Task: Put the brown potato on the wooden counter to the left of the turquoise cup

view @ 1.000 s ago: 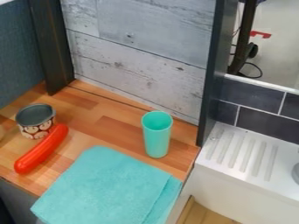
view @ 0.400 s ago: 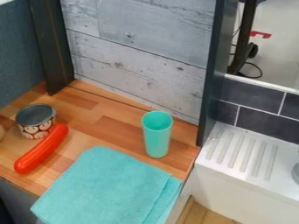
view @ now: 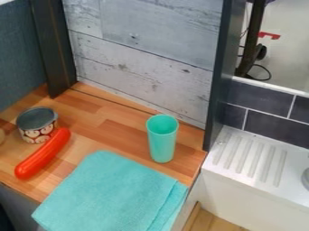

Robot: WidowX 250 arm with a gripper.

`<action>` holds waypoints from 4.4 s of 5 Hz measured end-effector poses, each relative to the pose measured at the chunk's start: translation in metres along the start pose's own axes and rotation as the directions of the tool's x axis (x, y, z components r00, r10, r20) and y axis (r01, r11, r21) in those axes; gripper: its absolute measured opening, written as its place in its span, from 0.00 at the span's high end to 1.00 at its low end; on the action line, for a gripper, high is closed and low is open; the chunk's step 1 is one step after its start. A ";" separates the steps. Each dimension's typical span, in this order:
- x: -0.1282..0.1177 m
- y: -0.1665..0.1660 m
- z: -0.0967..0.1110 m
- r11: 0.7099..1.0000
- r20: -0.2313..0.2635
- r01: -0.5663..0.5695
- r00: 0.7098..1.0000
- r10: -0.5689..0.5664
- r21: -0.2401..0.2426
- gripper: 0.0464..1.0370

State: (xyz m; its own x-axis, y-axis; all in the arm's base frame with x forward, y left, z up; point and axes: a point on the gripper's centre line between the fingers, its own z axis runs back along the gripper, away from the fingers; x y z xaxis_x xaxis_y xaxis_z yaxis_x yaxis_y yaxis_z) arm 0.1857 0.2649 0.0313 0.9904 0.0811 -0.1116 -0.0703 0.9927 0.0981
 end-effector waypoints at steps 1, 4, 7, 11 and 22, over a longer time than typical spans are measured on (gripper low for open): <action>0.002 -0.001 -0.002 1.000 0.006 -0.022 1.000 0.022 -0.009 0.04; 0.013 -0.007 -0.007 0.996 -0.001 -0.084 0.996 0.084 -0.002 0.35; 0.016 -0.045 0.097 0.995 0.201 -0.101 0.974 0.103 -0.022 0.51; 0.082 -0.194 0.075 0.994 0.184 0.102 0.979 -0.092 -0.047 0.51; 0.109 -0.180 0.086 0.995 0.010 0.082 0.997 -0.082 -0.053 0.04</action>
State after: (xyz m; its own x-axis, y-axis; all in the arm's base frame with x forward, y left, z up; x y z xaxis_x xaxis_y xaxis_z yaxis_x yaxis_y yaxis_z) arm 0.3161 0.0872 0.0864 0.9940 -0.0013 -0.1092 0.0053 0.9993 0.0364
